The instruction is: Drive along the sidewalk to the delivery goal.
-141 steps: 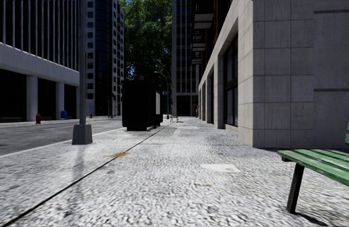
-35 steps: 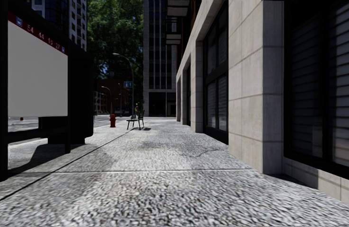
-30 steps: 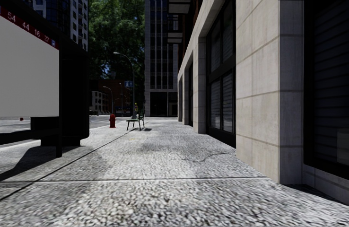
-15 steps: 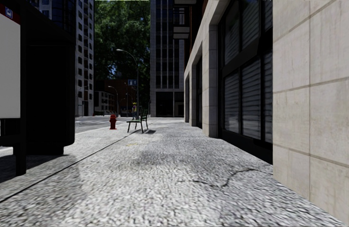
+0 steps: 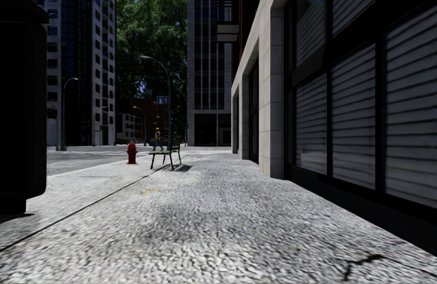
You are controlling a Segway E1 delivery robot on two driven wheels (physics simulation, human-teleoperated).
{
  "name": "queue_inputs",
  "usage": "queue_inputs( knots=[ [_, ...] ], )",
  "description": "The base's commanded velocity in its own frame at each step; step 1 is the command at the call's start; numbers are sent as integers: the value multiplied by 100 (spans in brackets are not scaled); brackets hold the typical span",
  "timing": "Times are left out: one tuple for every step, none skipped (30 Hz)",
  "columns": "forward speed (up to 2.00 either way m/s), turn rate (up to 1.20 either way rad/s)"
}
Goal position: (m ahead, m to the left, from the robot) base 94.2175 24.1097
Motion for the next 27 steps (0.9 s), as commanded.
queue_inputs(
  knots=[
    [200, 0],
    [200, 0],
    [200, 0],
    [200, 0],
    [200, 0],
    [200, 0],
    [200, 0],
    [200, 0],
    [200, 0],
    [200, 0],
    [200, 0],
    [200, 0],
    [200, 0],
    [200, 0],
    [200, 0],
    [200, 0],
    [200, 0],
    [200, 0],
    [200, 0],
    [200, 0],
    [200, 0],
    [200, 0],
    [200, 0],
    [200, 0],
    [200, 0],
    [200, 0],
    [200, 0]
  ],
)
